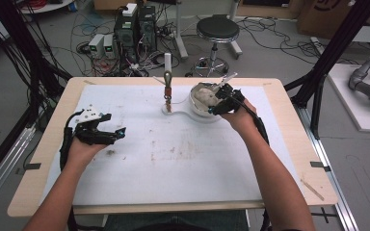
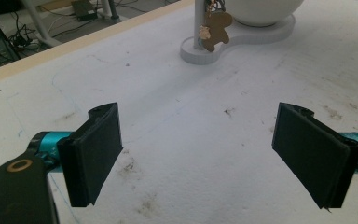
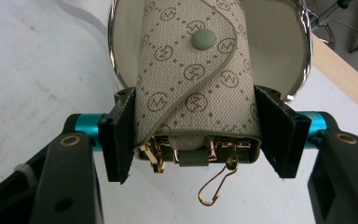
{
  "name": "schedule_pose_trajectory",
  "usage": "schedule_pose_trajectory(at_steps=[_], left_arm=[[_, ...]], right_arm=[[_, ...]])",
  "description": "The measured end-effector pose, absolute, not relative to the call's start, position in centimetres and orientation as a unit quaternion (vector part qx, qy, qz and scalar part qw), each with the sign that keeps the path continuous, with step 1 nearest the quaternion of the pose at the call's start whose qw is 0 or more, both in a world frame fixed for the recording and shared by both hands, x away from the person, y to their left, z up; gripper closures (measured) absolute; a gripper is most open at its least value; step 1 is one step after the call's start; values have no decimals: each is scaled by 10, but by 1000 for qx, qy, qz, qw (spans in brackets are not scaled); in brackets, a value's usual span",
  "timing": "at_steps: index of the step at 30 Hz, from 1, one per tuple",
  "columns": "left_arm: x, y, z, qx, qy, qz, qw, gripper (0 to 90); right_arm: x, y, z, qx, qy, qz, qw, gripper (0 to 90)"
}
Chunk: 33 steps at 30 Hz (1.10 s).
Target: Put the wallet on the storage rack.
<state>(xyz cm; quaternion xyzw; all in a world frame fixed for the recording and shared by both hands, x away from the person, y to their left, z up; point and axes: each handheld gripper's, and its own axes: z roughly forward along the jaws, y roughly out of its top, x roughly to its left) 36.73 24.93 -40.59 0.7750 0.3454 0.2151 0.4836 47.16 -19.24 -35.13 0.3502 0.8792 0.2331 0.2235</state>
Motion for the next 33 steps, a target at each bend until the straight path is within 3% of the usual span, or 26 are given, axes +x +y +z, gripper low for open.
schedule_pose_trajectory(at_steps=[15, 21, 24, 33], left_arm=[[367, 249, -406, 777, 343, 213, 482, 158], [367, 249, -406, 779, 342, 213, 481, 157], [367, 249, -406, 778, 343, 211, 483, 158], [367, 251, -406, 775, 343, 212, 486, 158]], right_arm=[[492, -176, -359, 357, 881, 198, 238, 355], [489, -174, -358, 366, 874, 208, 243, 308], [486, -177, -354, 370, 868, 217, 252, 219], [468, -193, -336, 369, 863, 248, 242, 207]])
